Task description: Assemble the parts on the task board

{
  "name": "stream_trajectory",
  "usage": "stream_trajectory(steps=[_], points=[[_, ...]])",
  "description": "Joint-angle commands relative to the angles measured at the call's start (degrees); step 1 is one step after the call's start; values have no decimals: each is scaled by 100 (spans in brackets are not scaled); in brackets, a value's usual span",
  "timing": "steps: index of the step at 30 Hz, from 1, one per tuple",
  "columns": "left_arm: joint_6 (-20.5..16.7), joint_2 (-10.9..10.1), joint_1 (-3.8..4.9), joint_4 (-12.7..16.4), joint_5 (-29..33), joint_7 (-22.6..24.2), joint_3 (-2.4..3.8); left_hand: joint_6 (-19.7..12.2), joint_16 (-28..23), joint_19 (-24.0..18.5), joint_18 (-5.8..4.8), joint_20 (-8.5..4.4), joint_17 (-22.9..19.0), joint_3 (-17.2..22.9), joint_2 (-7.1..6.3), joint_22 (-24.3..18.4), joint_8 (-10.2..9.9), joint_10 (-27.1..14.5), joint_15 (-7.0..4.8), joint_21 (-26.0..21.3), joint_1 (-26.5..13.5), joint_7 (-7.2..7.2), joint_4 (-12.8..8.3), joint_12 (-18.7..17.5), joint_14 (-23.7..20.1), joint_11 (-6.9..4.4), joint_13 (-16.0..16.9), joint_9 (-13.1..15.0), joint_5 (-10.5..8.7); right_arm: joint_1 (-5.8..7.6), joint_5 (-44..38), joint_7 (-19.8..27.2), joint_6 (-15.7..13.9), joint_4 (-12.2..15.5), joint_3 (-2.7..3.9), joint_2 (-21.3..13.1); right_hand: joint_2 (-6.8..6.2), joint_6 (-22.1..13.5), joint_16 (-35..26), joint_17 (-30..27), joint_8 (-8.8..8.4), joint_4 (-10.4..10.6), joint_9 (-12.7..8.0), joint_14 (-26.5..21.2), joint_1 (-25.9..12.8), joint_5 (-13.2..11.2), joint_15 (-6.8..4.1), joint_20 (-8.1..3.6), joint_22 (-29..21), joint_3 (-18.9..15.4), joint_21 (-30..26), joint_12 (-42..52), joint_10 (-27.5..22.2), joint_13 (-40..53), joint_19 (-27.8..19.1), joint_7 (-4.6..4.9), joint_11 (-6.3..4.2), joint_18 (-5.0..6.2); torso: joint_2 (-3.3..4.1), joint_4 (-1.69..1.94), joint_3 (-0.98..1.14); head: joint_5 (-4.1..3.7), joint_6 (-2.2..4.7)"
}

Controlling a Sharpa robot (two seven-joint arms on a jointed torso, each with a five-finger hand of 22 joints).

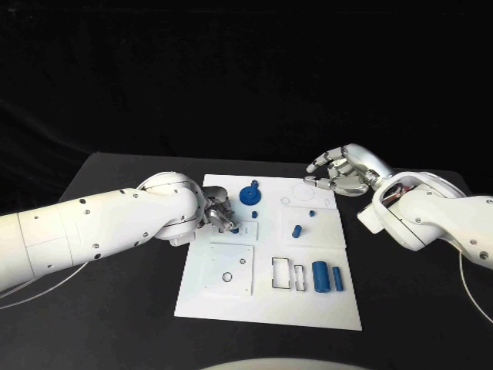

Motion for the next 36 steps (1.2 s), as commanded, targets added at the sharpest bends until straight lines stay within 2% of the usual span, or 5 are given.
stream_trajectory(steps=[1,14,22,26,36], points=[[228,5,-5,5,-61,-39,-5,50,9,23,-104,-15,1232,1180,27,6,30,54,-41,19,-37,-10,-1142,37,509,-13,16,45,25,-6,-22,36,80,0,0,5,-10,37,-21,637,39,9,-5,393,-41,30,-32,-31,1116,35,-28,-6,0,-6,244,-14,-45,32,-4,0,-1,4,-6],[256,43,-6,7,-39,-39,-6,78,21,29,-107,-18,1249,1187,7,18,49,116,-46,24,-111,-21,-1145,107,514,-20,97,67,63,-10,-21,43,69,1,0,9,-6,40,-23,633,42,9,-6,393,-59,36,-33,-32,1111,36,-36,-14,-7,-15,239,-16,-46,34,-2,2,1,11,-11],[274,121,-9,-63,2,-37,-5,132,47,47,-113,-41,1285,1058,36,56,85,227,-72,39,-365,-76,-1019,230,525,-57,236,117,4,-11,-20,39,57,4,0,-2,2,36,-28,624,44,12,-11,391,-131,58,-35,-36,1111,33,-39,-23,-13,-28,239,-18,-47,34,2,2,-4,11,1],[290,149,-11,-97,20,-37,-5,143,53,54,-116,-50,1293,1018,52,70,91,240,-82,45,-437,-90,-976,247,528,-68,256,131,-6,-11,-20,35,60,4,0,-5,5,37,-31,618,46,12,-12,390,-151,64,-36,-36,1104,32,-49,-28,-16,-34,233,-19,-48,37,0,-7,5,6,-3],[375,187,-12,-123,65,-39,-5,212,85,86,-128,-76,1344,856,33,130,103,318,-112,70,-654,-139,-868,346,542,-105,377,155,-12,-12,-18,37,67,-8,0,0,7,41,-39,600,52,12,-14,386,-201,71,-37,-39,1098,26,-60,-34,-20,-43,228,-21,-50,40,-1,7,2,-12,-15]])
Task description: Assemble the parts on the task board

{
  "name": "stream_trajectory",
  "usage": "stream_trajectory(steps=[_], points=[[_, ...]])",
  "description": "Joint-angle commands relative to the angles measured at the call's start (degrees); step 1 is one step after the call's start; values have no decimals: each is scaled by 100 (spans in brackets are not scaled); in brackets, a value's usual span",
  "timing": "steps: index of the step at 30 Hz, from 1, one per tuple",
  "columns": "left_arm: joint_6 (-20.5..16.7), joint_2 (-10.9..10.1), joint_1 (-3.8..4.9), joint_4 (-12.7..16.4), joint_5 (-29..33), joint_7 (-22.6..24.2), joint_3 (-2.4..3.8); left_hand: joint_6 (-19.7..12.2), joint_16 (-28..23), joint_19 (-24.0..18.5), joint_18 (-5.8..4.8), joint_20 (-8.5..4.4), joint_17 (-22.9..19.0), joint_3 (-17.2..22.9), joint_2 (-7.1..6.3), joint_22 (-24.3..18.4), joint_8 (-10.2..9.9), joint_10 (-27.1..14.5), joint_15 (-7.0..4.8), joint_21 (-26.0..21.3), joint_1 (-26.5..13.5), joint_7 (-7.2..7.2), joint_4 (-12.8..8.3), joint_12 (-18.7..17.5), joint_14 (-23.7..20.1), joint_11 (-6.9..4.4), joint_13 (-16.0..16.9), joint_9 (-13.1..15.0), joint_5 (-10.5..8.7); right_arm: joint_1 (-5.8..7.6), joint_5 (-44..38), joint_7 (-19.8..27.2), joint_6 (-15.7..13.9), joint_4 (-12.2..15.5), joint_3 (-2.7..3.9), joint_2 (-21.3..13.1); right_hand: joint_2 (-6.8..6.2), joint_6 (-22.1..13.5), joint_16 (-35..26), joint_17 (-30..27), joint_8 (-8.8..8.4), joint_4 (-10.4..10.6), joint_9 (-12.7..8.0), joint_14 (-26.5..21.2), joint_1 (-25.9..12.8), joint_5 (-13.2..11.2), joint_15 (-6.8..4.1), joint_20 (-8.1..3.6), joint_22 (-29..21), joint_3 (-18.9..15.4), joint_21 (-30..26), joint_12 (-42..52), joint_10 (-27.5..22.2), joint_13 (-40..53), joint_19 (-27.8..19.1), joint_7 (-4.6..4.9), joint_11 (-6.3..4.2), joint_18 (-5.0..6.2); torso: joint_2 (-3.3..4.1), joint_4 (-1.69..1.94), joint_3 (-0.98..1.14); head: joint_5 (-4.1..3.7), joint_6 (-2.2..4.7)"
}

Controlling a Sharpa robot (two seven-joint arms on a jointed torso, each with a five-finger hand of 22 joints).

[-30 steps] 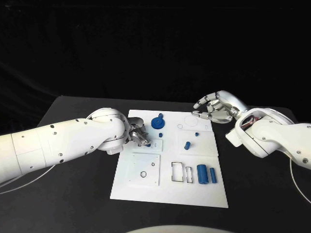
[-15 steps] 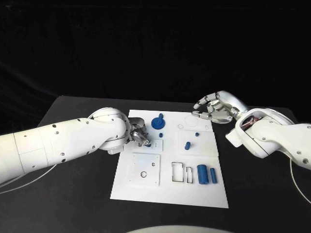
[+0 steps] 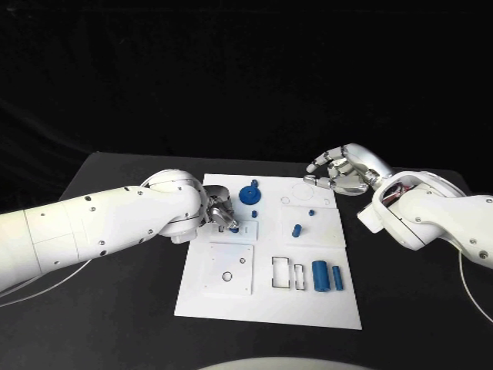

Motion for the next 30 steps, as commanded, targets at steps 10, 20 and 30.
stream_trajectory(steps=[10,20,30], points=[[214,54,-26,12,101,27,-16,154,63,55,-45,-53,1403,268,-56,50,23,76,-80,38,-318,-108,-391,85,578,-38,88,7,-49,-7,-16,43,61,-9,0,8,-18,24,-45,589,34,12,-11,383,-99,19,-39,-41,1095,19,-39,-36,-1,-17,222,-6,-32,42,2,4,-5,-12,-17],[177,72,-26,-23,102,27,-16,228,72,62,-47,-69,1418,6,-82,58,5,97,-93,38,-530,-124,-204,111,581,-52,127,2,-87,-10,-5,51,47,-15,0,9,-15,20,-60,561,44,13,-16,377,-214,-11,-43,-44,1074,-7,-74,-66,-25,-53,203,-10,-35,51,0,3,-4,-20,-9],[172,74,-27,-42,108,30,-16,307,96,81,-53,-78,1459,-675,-140,88,-19,126,-99,46,-746,-130,113,155,592,-56,194,3,-110,-14,8,56,33,-18,0,4,-16,10,-78,530,67,10,-21,371,-409,79,-49,-51,1058,-88,-106,-75,-30,-71,190,-18,-41,58,-2,4,-3,-31,-6]])
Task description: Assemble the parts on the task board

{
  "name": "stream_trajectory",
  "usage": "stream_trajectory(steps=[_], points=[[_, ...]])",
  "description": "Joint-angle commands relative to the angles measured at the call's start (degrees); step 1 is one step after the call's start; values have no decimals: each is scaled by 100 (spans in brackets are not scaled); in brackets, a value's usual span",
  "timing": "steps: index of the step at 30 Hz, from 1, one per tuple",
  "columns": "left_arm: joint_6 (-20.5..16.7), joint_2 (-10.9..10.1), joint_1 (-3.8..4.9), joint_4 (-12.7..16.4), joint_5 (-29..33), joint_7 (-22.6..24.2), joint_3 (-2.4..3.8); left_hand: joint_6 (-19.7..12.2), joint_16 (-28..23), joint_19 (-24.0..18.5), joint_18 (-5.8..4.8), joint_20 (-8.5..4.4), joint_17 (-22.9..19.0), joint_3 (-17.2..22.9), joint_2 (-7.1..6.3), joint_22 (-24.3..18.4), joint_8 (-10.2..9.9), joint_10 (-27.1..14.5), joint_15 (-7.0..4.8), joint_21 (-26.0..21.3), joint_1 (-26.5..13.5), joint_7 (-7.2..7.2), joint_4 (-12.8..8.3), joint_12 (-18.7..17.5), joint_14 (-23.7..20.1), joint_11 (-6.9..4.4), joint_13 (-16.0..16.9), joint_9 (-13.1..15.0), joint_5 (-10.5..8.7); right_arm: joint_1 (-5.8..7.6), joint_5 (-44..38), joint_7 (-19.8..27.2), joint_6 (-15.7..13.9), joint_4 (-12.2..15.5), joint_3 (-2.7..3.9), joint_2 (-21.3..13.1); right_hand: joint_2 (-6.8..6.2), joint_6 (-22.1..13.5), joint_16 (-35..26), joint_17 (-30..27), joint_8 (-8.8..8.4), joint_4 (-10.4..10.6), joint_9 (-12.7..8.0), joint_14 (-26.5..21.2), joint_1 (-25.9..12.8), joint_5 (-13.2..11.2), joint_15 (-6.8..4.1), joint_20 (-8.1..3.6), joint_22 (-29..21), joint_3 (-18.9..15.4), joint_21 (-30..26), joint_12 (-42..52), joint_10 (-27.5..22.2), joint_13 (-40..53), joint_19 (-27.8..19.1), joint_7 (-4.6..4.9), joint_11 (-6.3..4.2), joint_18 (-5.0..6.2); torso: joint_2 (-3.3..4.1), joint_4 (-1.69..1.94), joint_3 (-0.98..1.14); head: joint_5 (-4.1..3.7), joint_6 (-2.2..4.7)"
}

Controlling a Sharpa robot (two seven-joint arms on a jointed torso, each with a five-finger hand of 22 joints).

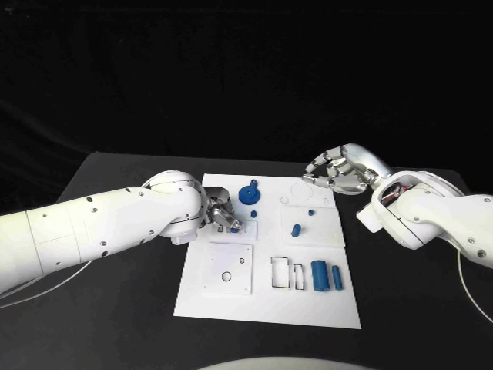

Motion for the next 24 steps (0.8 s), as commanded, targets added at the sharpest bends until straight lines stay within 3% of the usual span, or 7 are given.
stream_trajectory(steps=[1,15,19,24], points=[[113,19,-8,13,83,45,-1,7,34,22,-57,-17,1467,-155,-22,7,-22,36,-39,25,-34,32,64,31,574,-4,15,-4,-20,-6,0,52,34,1,0,0,-9,10,-33,529,22,8,-10,392,-80,40,-28,-31,1054,-43,-34,-23,-9,-9,169,-19,-20,58,-1,1,-2,-9,-1],[-37,-50,-9,76,86,55,9,31,28,27,-57,-20,1456,-537,5,14,-45,35,-38,23,-67,32,299,27,571,-2,19,-5,-12,-10,11,51,24,-13,0,-2,-1,0,-48,503,36,13,-12,386,-195,39,-30,-34,1038,-107,-63,-35,-20,-26,155,-21,-21,65,-1,-5,-7,-3,13],[-95,-111,-9,149,101,60,39,23,18,23,-55,-20,1437,-567,-2,7,-51,22,-38,19,-58,34,309,8,566,-2,-4,-6,-8,-14,12,51,20,-18,0,-4,-7,-3,-54,491,40,1,-12,384,-190,7,-31,-34,1033,-117,-72,-38,-23,-31,150,-23,-23,67,-4,1,-9,-20,24],[-150,-223,-2,281,140,65,148,11,15,23,-56,-19,1431,-681,5,7,-66,6,-33,18,-81,43,367,-10,564,6,-21,-8,-2,-19,13,51,3,-34,0,-9,-8,-4,-57,486,43,1,-12,383,-196,-16,-32,-35,1030,-127,-78,-37,-23,-31,148,-23,-23,68,-6,1,-2,-29,43]])
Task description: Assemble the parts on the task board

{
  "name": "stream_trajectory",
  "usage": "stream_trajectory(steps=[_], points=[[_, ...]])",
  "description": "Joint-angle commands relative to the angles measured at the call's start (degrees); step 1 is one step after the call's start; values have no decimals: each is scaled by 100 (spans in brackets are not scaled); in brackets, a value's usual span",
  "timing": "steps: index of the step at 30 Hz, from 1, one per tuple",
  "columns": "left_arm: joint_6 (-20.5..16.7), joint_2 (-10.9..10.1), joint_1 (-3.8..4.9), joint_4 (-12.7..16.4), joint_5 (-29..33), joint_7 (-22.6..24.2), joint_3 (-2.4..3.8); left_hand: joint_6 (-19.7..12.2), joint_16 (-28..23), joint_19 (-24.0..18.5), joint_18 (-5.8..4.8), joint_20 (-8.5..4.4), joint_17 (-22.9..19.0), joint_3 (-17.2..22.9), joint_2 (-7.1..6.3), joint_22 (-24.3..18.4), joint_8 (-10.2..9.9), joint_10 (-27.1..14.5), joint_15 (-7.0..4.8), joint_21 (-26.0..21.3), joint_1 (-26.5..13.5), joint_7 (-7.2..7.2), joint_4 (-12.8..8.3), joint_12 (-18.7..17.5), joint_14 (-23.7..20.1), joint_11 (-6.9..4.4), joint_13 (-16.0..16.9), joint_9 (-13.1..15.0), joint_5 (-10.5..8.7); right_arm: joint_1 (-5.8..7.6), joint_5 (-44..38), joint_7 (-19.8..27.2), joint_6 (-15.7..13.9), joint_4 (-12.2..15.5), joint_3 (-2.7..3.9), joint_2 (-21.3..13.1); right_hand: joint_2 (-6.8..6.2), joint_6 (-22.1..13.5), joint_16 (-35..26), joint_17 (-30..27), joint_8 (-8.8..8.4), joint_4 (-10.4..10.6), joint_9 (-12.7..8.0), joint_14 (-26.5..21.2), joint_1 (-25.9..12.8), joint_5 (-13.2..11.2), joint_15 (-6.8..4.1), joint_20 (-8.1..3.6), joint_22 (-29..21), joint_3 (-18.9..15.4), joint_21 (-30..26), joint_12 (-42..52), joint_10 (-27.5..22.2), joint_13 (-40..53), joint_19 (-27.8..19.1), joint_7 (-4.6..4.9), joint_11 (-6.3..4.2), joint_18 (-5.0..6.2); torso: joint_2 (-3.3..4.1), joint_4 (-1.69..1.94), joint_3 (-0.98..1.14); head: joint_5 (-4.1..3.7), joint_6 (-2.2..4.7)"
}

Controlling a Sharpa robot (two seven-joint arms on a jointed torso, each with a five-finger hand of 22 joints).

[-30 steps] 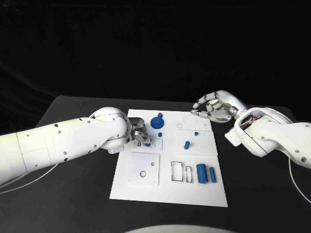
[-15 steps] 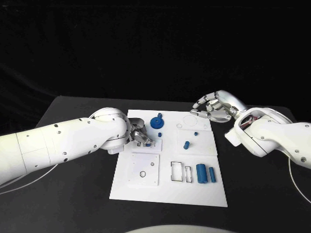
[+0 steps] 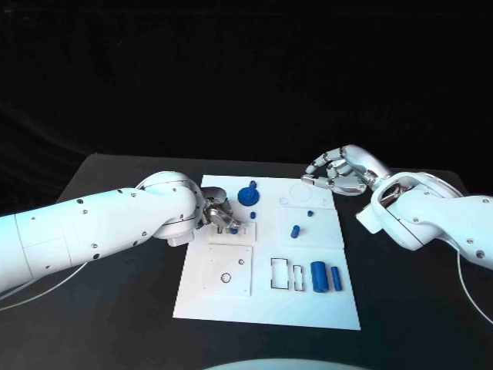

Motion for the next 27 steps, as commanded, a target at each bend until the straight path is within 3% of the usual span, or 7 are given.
stream_trajectory(steps=[1,10,15,17,19,22,27], points=[[-102,-50,10,88,87,53,55,-19,15,25,-56,-19,1430,-69,6,-2,-24,6,-33,19,-86,35,13,-12,564,5,-7,-7,-2,-8,-3,48,4,-11,0,-1,-22,-4,-26,486,23,10,-7,382,-59,-38,-32,-35,1032,-39,-37,-38,-24,-5,148,-23,-24,69,-2,1,3,-8,16],[-76,-211,75,288,98,54,201,-29,3,22,-55,-18,1407,-134,5,-8,-34,-26,-31,15,-97,38,14,-59,558,9,-65,-9,2,-14,4,51,-13,-37,0,-7,-19,-5,-29,483,27,15,-7,382,-77,-56,-33,-36,1032,-53,-38,-38,-25,-6,148,-24,-24,69,-1,1,4,-10,42],[136,-309,200,312,95,43,318,-120,-37,-19,-39,-7,1334,-227,28,-87,-94,-201,-12,-30,3,68,-1,-295,537,35,-340,-23,21,-15,6,46,-10,-48,0,-11,-18,-5,-27,486,28,15,-7,382,-80,-58,-33,-36,1034,-55,-35,-34,-21,-2,150,-24,-24,68,-3,8,10,-6,78],[250,-325,279,226,94,39,341,-136,-40,-30,-35,-3,1329,-242,36,-107,-107,-231,-7,-41,30,75,-3,-337,535,42,-388,-27,23,-15,7,42,-11,-51,0,-15,-18,-5,-27,486,28,15,-7,382,-80,-58,-33,-36,1034,-55,-35,-34,-21,-2,150,-24,-24,68,-5,14,7,-9,82],[323,-303,357,44,107,52,357,-349,-69,-123,-2,29,1279,-301,49,-283,-274,-620,56,-140,165,171,3,-858,519,123,-983,-90,31,-16,7,39,-13,-55,0,-16,-17,-5,-27,487,28,15,-7,383,-81,-59,-33,-36,1035,-56,-32,-35,-22,-4,152,-24,-24,67,-8,19,10,-6,77],[386,-227,428,-251,117,85,368,-528,-84,-156,8,79,1255,-376,25,-339,-477,-859,132,-178,294,272,5,-1177,511,215,-1338,-205,38,-16,6,36,-12,-56,0,-17,-17,-5,-27,487,28,15,-7,383,-81,-59,-33,-36,1035,-56,-32,-35,-22,-4,152,-24,-24,67,2,17,4,-3,89],[484,-57,476,-663,74,119,372,-542,-84,-150,7,124,1255,-467,-4,-324,-581,-851,170,-175,393,313,3,-1179,511,248,-1353,-288,38,-16,6,35,-7,-59,0,-9,-17,-5,-27,487,28,15,-7,383,-81,-59,-33,-36,1035,-56,-32,-35,-22,-4,152,-24,-24,67,20,-8,-6,26,106]])
